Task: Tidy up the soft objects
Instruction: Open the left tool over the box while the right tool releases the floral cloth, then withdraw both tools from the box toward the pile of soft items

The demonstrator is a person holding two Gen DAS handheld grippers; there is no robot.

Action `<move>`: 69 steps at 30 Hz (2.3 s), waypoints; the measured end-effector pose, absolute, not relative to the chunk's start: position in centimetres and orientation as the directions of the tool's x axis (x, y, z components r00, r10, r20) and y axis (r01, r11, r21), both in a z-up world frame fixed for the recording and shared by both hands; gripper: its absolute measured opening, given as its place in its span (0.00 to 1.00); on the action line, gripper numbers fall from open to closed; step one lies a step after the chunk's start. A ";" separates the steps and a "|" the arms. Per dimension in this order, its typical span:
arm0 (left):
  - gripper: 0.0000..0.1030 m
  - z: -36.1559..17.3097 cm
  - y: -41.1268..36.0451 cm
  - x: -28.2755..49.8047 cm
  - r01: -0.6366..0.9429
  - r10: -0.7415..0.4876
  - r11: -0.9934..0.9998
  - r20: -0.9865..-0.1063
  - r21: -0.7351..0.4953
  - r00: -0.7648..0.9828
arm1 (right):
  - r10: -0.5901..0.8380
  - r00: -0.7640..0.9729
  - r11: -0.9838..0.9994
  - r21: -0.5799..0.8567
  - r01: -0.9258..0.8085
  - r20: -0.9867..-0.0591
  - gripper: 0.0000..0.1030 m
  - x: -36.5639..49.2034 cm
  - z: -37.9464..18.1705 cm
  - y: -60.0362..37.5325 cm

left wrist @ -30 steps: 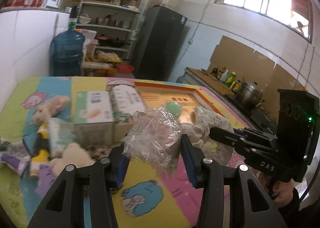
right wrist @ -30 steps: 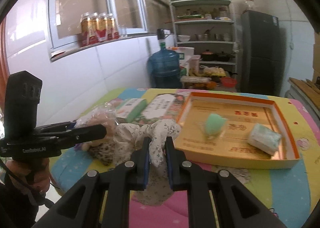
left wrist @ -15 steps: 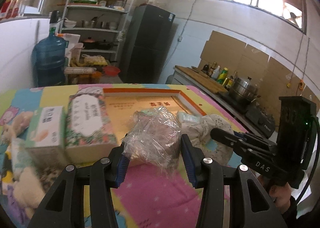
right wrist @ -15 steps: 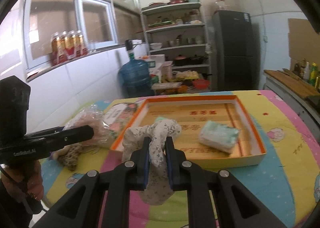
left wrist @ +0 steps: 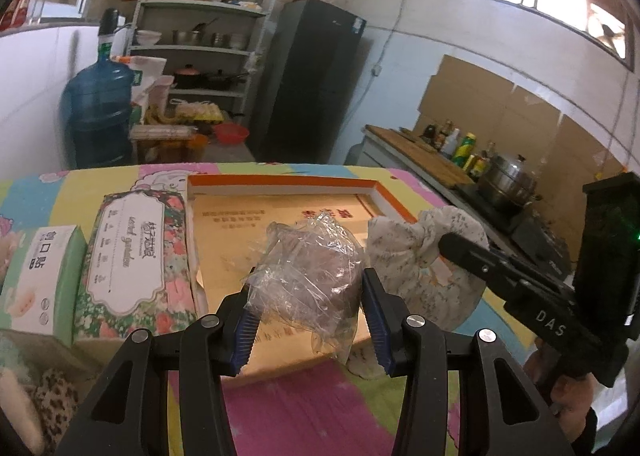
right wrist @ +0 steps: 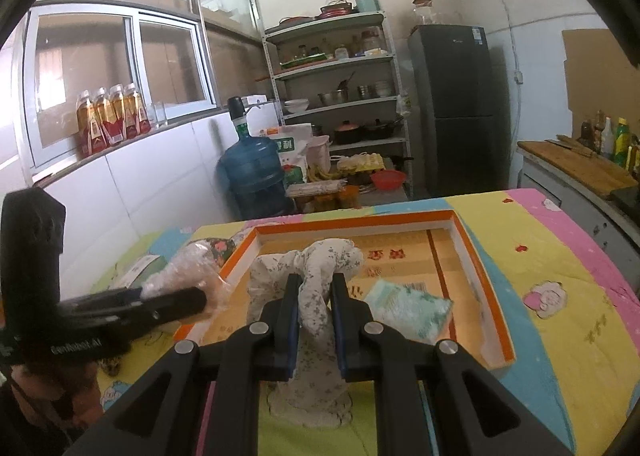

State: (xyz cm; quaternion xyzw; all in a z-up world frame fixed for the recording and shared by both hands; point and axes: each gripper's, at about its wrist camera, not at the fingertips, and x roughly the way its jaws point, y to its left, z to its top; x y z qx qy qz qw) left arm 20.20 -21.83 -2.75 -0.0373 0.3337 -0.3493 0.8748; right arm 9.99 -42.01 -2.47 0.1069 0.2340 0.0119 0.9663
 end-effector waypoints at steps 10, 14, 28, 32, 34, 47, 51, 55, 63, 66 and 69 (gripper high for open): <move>0.48 -5.1 -23.6 22.8 0.545 -0.594 0.786 -0.605 -0.294 0.530 | 0.097 0.875 0.971 0.237 0.021 -0.475 0.15 13.8 -4.3 -43.3; 0.48 -5.9 -24.2 23.4 0.534 -0.587 0.790 -0.620 -0.300 0.520 | 0.084 0.870 0.969 0.243 0.042 -0.487 0.15 14.4 -4.9 -43.9; 0.62 -6.1 -26.1 21.8 0.580 -0.582 0.781 -0.606 -0.232 0.542 | 0.025 0.865 0.963 0.243 0.114 -0.501 0.58 14.1 -6.0 -44.9; 0.63 -5.2 -25.7 20.9 0.594 -0.598 0.772 -0.573 -0.225 0.561 | 0.012 0.877 0.962 0.245 0.121 -0.480 0.58 13.3 -5.4 -45.1; 0.63 -4.8 -25.4 20.4 0.599 -0.602 0.771 -0.558 -0.217 0.572 | 0.009 0.879 0.960 0.250 0.125 -0.477 0.58 13.0 -5.2 -45.1; 0.63 -2.6 -21.7 18.6 0.578 -0.596 0.787 -0.507 -0.216 0.622 | 0.045 0.886 0.959 0.269 0.091 -0.462 0.58 11.6 -4.0 -43.0; 0.63 -2.2 -19.9 18.2 0.554 -0.574 0.806 -0.504 -0.208 0.646 | 0.061 0.885 0.963 0.262 0.070 -0.461 0.58 11.5 -3.5 -41.5; 0.63 -2.1 -17.7 18.0 0.530 -0.562 0.819 -0.502 -0.222 0.658 | 0.101 0.880 0.966 0.258 0.026 -0.464 0.58 11.4 -3.1 -39.4; 0.63 -1.7 -12.5 18.1 0.454 -0.509 0.859 -0.486 -0.236 0.711 | 0.188 0.859 0.971 0.224 -0.089 -0.476 0.58 12.1 -2.4 -33.9; 0.63 -1.5 -10.1 18.1 0.415 -0.480 0.877 -0.476 -0.243 0.737 | 0.234 0.844 0.964 0.229 -0.136 -0.484 0.58 12.5 -2.4 -31.8; 0.63 -1.4 -7.3 18.2 0.370 -0.445 0.895 -0.471 -0.248 0.761 | 0.268 0.829 0.958 0.228 -0.176 -0.490 0.58 12.9 -2.5 -29.8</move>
